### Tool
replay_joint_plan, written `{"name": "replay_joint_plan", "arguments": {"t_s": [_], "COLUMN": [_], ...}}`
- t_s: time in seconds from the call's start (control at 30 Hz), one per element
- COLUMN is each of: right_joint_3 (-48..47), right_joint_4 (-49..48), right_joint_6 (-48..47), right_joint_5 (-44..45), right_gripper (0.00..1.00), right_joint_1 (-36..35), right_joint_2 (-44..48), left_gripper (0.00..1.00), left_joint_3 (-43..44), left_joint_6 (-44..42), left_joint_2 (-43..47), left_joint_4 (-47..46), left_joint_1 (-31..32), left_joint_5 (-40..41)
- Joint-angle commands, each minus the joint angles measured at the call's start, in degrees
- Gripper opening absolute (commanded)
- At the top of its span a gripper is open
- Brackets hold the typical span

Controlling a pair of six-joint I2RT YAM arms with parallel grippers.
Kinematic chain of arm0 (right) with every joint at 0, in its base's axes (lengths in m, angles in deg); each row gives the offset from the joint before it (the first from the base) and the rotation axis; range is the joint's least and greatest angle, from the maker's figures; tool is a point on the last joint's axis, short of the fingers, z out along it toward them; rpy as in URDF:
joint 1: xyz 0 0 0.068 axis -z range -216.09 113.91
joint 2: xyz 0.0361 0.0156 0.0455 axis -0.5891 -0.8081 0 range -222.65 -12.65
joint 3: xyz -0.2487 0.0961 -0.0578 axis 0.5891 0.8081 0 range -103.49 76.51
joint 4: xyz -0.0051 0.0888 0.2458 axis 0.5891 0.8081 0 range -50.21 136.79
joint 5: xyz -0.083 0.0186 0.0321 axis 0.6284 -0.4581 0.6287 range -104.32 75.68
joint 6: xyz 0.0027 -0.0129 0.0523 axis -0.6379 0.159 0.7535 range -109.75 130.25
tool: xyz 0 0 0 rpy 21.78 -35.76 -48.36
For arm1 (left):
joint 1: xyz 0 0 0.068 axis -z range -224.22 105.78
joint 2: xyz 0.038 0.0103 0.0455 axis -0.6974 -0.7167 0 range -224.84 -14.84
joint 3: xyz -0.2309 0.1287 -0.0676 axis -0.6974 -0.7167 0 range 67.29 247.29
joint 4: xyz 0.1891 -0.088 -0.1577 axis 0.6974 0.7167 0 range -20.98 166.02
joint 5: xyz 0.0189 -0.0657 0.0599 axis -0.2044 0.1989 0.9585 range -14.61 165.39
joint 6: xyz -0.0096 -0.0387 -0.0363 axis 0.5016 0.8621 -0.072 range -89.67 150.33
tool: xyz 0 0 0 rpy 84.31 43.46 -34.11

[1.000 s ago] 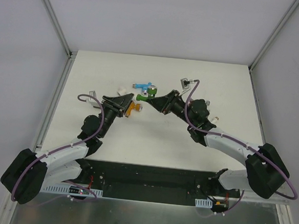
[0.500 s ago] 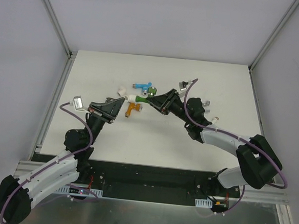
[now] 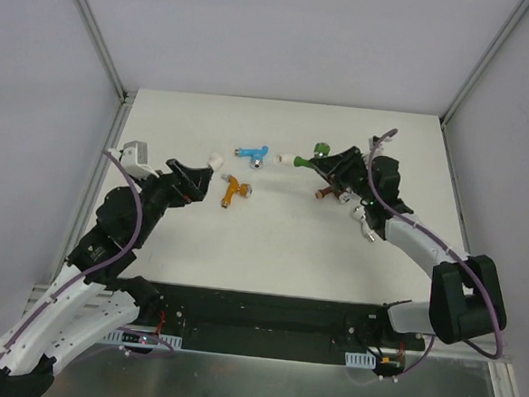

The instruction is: Install the water faucets

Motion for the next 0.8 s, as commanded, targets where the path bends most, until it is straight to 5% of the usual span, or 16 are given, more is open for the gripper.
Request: {"name": "replay_joint_plan", "arguments": {"t_s": [0.0,0.2,0.5,0.6,0.77], "right_joint_3": [-5.82,-11.18,-25.68,-31.48,-39.04], "right_joint_4": [9.34,11.02,2.23,2.32,5.64], "right_joint_6": [-6.02,-6.11,2.85,4.52,4.80], "right_joint_5": [1.66,-0.26,-10.55,-11.08,-11.96], "right_gripper": [0.00,0.00,0.00,0.00,0.10], "right_joint_1": [9.72,20.28,16.87,15.90,15.81], "right_joint_2": [1.85,-6.93,-31.44,-38.04,-46.49], "left_gripper": [0.99,0.99,0.99,0.99,0.99], "left_joint_3": [9.20,14.39,13.61,11.24,7.81], "left_joint_6": [-10.27,-12.56,-21.34,-23.81,-18.90], "left_joint_2": [-6.27,-4.18,-5.48,-6.54,-5.84], "left_joint_4": [27.25,34.73,35.72,32.30,30.87], "left_joint_1": [0.11,-0.16,-1.82,-6.46,-22.37], "left_joint_5": [6.46,10.41,15.69,13.77,-1.34]}}
